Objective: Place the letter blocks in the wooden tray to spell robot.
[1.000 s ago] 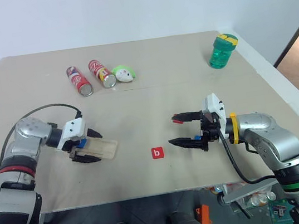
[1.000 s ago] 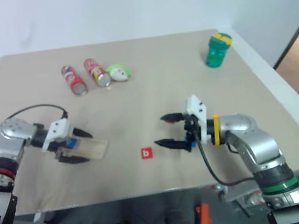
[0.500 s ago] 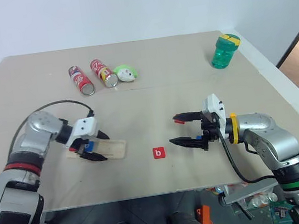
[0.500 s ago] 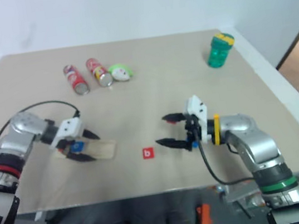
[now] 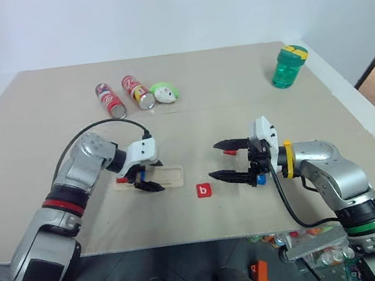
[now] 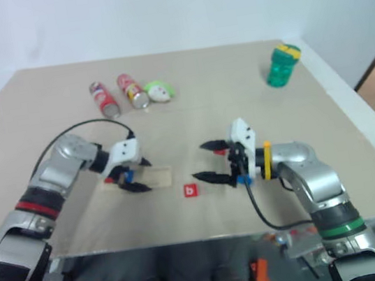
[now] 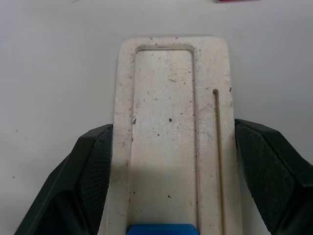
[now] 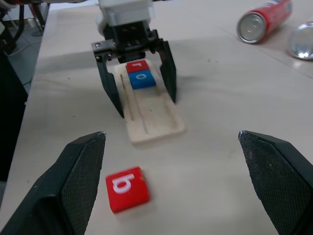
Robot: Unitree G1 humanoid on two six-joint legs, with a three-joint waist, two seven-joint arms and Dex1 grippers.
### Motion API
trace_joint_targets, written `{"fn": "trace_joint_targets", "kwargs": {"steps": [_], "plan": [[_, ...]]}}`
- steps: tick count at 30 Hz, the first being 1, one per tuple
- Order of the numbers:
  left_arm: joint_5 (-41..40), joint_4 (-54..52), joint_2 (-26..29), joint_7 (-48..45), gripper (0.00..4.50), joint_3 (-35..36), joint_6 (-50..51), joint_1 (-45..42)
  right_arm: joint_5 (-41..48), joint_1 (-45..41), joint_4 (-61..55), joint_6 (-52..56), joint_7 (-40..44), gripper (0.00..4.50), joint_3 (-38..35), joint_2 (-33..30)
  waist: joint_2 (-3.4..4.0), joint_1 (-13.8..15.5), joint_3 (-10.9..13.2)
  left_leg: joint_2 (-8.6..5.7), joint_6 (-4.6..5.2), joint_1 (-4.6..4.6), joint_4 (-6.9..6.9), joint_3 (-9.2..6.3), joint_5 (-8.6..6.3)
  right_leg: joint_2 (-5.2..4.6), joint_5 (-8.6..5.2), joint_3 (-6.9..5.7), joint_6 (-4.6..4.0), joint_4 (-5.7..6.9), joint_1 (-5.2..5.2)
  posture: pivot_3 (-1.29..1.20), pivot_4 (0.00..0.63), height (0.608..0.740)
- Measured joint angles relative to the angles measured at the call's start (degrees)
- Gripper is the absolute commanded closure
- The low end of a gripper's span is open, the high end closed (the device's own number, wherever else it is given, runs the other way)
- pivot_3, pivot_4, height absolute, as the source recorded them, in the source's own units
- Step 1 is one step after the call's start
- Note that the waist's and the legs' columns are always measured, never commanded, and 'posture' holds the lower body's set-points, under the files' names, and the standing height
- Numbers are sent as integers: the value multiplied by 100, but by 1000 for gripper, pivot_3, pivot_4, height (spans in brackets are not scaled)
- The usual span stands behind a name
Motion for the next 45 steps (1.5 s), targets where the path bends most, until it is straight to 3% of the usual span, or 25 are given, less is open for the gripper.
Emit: {"fn": "trace_joint_targets", "kwargs": {"steps": [7, 15, 17, 18, 25, 30, 33, 37, 41, 45], "plan": [[129, -214, -416, 397, 1293, 5, 720, -32, -4, -2, -11, 1, -12, 0, 5, 25, 0, 3, 0, -28, 11, -8, 17, 10, 10, -12, 3, 45, 29, -12, 16, 0, 150, 739], [150, -568, -360, 374, 1293, 4, 915, 76, -23, 3, -23, 1, -15, 0, 23, 29, 1, -2, 0, -30, 10, -14, -3, -23, 10, -9, 3, 17, 53, -9, 12, 0, 150, 739], [153, -579, -362, 382, 246, 7, 946, 81, -34, 2, -23, 1, -12, 0, 33, 31, 1, -2, 0, -30, 10, -15, -3, -27, 9, -10, 2, 14, 53, -10, 13, 0, 150, 739], [151, -594, -365, 407, 36, 22, 964, 83, -46, 3, -23, 0, -3, 0, 38, 31, 1, -2, 0, -31, 10, -16, -3, -28, 10, -10, 2, 12, 53, -9, 13, 0, 150, 739], [-89, -947, -353, 461, 36, 92, 1323, 145, -62, 2, -27, -15, 76, 0, 47, 31, 2, -13, 3, -28, 10, -42, -2, -33, 10, -7, 4, 8, 51, -8, -12, 0, 150, 739], [-983, -1913, 264, 77, 36, 958, 1391, 342, -167, 163, -216, 5, 239, 0, 272, -138, 6, -100, 5, -16, 10, -53, -18, -43, 9, 3, -6, -1, 30, 0, -34, 0, 150, 739], [-1581, -2599, 476, -7, 36, 1467, 1400, 941, -287, 257, -242, -13, 279, 0, 484, -144, 11, -143, 4, -15, 10, -51, -26, -55, 8, 4, -12, -15, 19, 6, -32, 0, 150, 739], [-2239, -3503, 457, 323, 36, 2104, 1391, 2409, -610, 290, -224, -227, 203, 0, 729, -96, 14, -170, 5, -8, 9, -50, -21, -58, 7, 5, -14, -20, 18, 6, -29, 0, 150, 739], [-2295, -4337, 220, 1188, 36, 2636, 843, 3953, -804, 179, -25, -347, 73, 0, 875, 146, 11, -168, 4, -2, 3, -35, -16, -53, 11, 1, -1, -15, 17, 1, -17, 0, 150, 739], [-2157, -4952, -53, 1895, 36, 2690, 441, 5348, -983, 118, 324, -470, 25, 0, 924, 294, 4, -142, 7, -1, 0, -16, -14, -44, 17, -7, -6, -12, -6, -6, 3, 0, 150, 739]]}}
